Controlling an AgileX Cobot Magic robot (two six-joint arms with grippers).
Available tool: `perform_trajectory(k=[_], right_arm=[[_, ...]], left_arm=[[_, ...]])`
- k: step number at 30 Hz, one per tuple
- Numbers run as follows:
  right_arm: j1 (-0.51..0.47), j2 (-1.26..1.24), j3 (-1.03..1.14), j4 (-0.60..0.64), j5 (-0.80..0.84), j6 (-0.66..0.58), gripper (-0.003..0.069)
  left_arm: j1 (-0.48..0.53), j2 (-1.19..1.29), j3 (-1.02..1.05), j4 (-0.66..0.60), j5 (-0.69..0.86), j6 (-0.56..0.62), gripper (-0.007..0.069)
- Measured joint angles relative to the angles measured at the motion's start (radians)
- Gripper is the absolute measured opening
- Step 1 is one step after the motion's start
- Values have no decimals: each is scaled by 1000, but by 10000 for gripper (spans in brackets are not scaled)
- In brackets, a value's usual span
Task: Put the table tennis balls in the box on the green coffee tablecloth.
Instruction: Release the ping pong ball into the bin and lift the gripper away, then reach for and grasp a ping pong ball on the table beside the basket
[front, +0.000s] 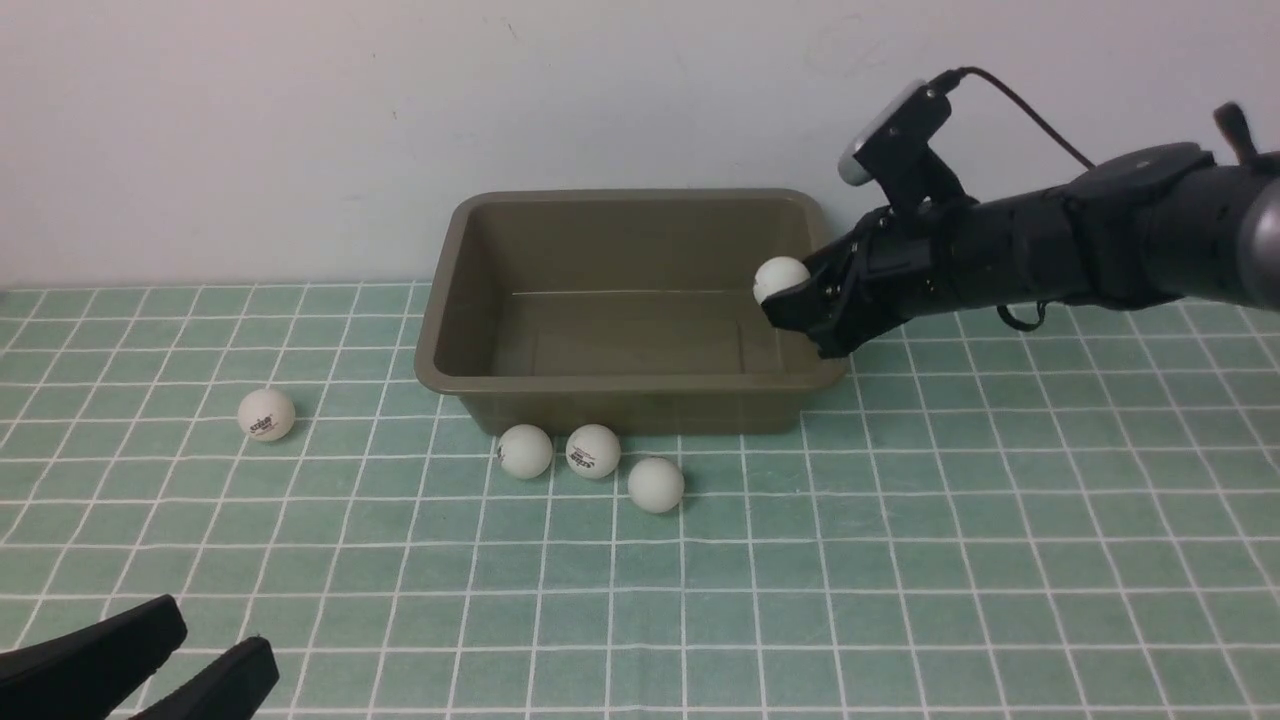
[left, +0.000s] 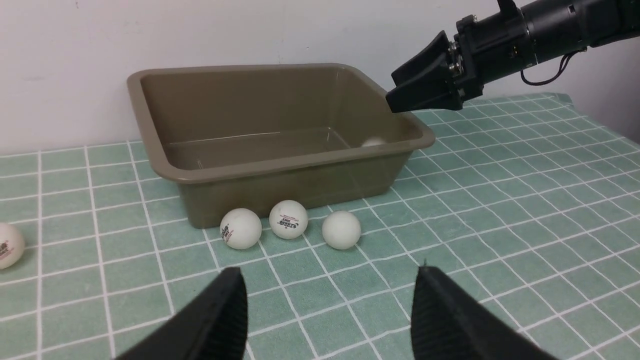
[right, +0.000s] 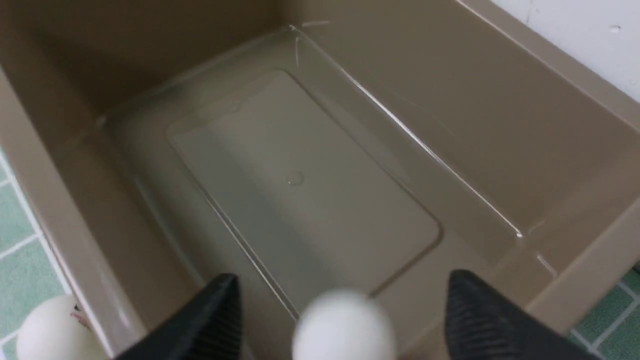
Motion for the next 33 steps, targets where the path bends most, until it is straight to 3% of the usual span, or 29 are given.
perform_trajectory(k=[3,10,15,18,21,24,26,28,31,33], right_arm=[[0,0,0,59,-13,-27,571],[0,-90,2,177,-44,-171,581],[0,-253,2,163,-44,-152,582],[0,-319,2,117,24,-81,582],[0,-368,2,63,106,21,582],[0,-396,2,-23,195,138,582],[0,-403,2,-81,230,192,582],[0,-404,2,-160,260,282,582],[0,-404,3,-220,289,360,582],[0,-404,3,-227,315,379,582]], left_arm=[[0,4,0,2,-42,0,405],[0,95,0,-6,-232,0,405],[0,276,-53,-14,-317,15,405],[0,386,-123,-15,-255,75,405],[0,499,-229,-14,-54,198,405],[0,577,-305,-3,131,227,405],[0,608,-335,22,193,194,405],[0,652,-381,150,253,37,405],[0,683,-414,400,279,-194,405],[0,702,-449,639,295,-362,405]])
